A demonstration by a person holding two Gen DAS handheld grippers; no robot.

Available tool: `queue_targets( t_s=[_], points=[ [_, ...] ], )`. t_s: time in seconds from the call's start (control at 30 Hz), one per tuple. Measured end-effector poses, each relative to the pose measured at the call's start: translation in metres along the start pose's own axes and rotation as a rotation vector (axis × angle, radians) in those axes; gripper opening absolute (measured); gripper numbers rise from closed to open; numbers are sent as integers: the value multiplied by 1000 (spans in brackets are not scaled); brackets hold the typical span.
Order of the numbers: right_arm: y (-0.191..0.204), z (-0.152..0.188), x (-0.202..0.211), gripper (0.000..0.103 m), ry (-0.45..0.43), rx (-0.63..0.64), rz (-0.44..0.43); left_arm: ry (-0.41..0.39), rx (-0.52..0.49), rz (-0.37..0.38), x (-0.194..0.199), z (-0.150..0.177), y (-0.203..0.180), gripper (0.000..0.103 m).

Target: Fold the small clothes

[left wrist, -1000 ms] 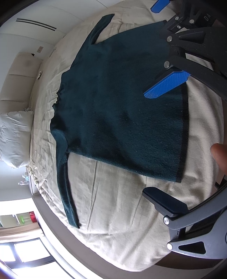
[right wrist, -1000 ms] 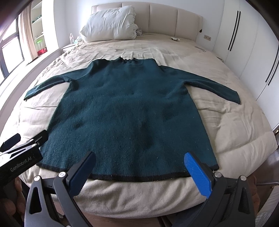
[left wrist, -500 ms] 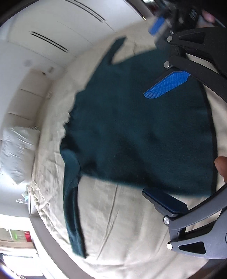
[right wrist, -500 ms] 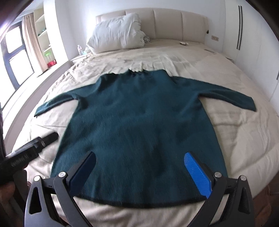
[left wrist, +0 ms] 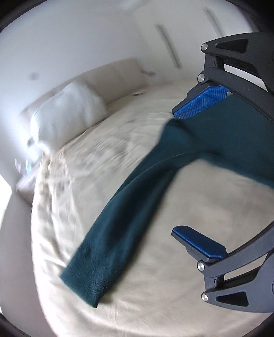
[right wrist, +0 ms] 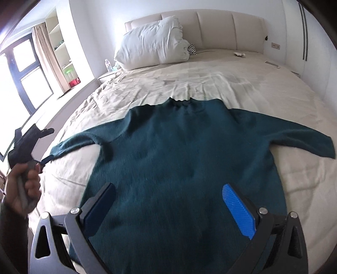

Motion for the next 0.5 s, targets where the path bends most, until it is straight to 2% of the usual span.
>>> queue_targets(
  t_s=[0.07,0.2,0.3,0.37,0.43,0.5],
  points=[
    [5,-5,-11,103,-4,18,-13,-24,64,6,-3,-20,17,102],
    [0,-24,-56,102,30,25,-13,30,-14,15,-30,-25,-3,102],
    [-25,-41,-78,101,74,-80,-46,108,-108,17,-63,2,-38,102],
    [-47,-49,-81,100,77,-145,-64,153,-191,16,-85,32,-68,102],
    [-85,-57,-79,100,51,-229,-64,227,-291,11,-112,74,-98,102],
    [-144,-56,-77,100,21,-353,-38,276,-365,19,-134,114,-116,102]
  ],
)
Point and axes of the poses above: each gripper's, at about its wrist camera, not at the fingertips, and x roughly against the way its jaws point, y to its left, z to its underside, the point moved 8 cm from there along -x, roughly the way its jaws point, and after that the axes turned 15 degrees about z, right-handed, at the moved point
